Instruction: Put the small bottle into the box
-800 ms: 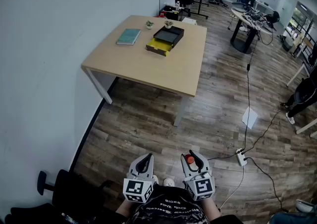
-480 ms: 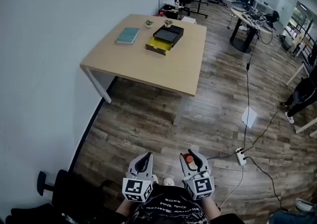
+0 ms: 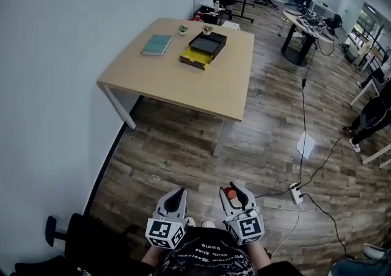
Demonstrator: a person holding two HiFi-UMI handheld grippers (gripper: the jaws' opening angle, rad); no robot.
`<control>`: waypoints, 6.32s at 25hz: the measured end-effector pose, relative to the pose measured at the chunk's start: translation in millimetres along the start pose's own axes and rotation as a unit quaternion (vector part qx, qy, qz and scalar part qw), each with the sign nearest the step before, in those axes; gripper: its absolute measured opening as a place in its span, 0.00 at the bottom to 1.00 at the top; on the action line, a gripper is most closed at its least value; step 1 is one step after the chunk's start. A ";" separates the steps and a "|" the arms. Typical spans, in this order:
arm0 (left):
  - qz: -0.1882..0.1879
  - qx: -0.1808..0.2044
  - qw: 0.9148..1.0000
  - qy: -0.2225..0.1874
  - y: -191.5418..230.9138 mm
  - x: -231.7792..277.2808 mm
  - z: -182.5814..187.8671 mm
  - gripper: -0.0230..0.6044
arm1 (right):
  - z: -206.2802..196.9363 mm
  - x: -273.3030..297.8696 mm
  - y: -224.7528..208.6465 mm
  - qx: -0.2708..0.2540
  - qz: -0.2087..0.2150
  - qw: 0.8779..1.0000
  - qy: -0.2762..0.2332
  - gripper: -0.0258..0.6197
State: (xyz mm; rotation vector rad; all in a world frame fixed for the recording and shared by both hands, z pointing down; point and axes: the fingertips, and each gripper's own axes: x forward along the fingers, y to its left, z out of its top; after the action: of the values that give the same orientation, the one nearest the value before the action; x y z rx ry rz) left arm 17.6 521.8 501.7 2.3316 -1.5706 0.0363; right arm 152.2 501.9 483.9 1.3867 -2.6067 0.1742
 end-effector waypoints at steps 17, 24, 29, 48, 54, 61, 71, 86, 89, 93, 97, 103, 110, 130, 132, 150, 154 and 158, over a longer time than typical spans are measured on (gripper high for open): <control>-0.008 0.001 1.000 0.010 67.4 42.7 6.1 0.04 | -0.7 78.9 -13.0 0.020 -0.024 1.000 0.004 0.26; 0.032 -0.013 0.999 0.019 95.5 101.7 13.5 0.04 | 4.8 146.5 -50.6 0.019 0.015 1.000 0.010 0.26; 0.054 -0.016 0.998 0.018 117.4 156.8 37.1 0.04 | 18.3 200.5 -80.5 0.012 0.044 0.999 0.018 0.26; 0.104 -0.012 0.994 0.021 100.6 314.2 54.1 0.04 | 27.4 293.4 -217.9 0.004 0.101 0.995 0.018 0.26; 0.109 -0.013 0.994 0.015 104.8 334.9 66.3 0.04 | 28.7 303.9 -233.2 0.009 0.095 0.995 0.023 0.26; 0.092 -0.021 0.995 0.013 126.9 374.4 70.5 0.04 | 35.8 340.8 -254.2 0.019 0.072 0.997 0.019 0.26; 0.067 -0.005 0.998 0.020 201.7 444.2 110.1 0.04 | 47.4 433.8 -264.6 0.036 0.043 0.998 0.027 0.26; -0.001 -0.009 0.998 0.059 354.3 545.0 157.4 0.04 | 78.7 581.1 -258.0 0.022 -0.040 0.997 0.056 0.26; -0.018 -0.004 0.998 0.063 375.3 556.2 164.5 0.04 | 84.1 601.2 -256.9 0.022 -0.054 0.997 0.058 0.26; -0.025 0.004 0.997 0.068 402.1 567.3 169.6 0.04 | 87.0 621.5 -262.5 0.036 -0.079 0.995 0.052 0.26; -0.015 -0.003 0.997 0.076 415.6 567.1 165.9 0.04 | 106.8 622.5 -275.6 0.072 -0.094 0.993 0.021 0.26; -0.015 0.001 0.997 0.078 416.6 576.7 170.0 0.04 | 148.5 635.5 -290.8 0.030 -0.090 0.995 -0.007 0.26; 0.002 -0.002 0.999 0.054 419.8 587.7 186.6 0.04 | 196.9 685.7 -285.3 -0.018 -0.026 0.998 -0.051 0.26; 0.041 0.014 0.998 0.041 425.9 607.6 202.1 0.04 | 227.4 770.2 -324.8 -0.028 0.029 0.998 -0.058 0.26; 0.043 0.018 0.998 0.039 425.9 611.7 206.4 0.04 | 223.5 781.6 -326.5 -0.030 0.037 0.997 -0.053 0.26; 0.055 0.007 0.996 0.072 443.8 655.4 202.2 0.04 | 155.4 890.3 -329.4 -0.037 0.105 0.994 0.013 0.26; 0.060 0.002 0.995 0.084 448.7 661.5 195.5 0.04 | 136.3 905.7 -333.2 -0.025 0.115 0.993 0.028 0.26; 0.062 -0.024 0.993 0.093 454.1 672.4 187.2 0.04 | 112.4 920.0 -336.3 -0.013 0.131 0.990 0.050 0.26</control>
State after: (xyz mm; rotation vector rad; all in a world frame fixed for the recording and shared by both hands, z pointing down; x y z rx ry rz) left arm -159.9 -288.3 576.2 2.1241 -1.6031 0.2359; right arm -84.1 -450.7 578.6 0.9939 -2.6868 0.2371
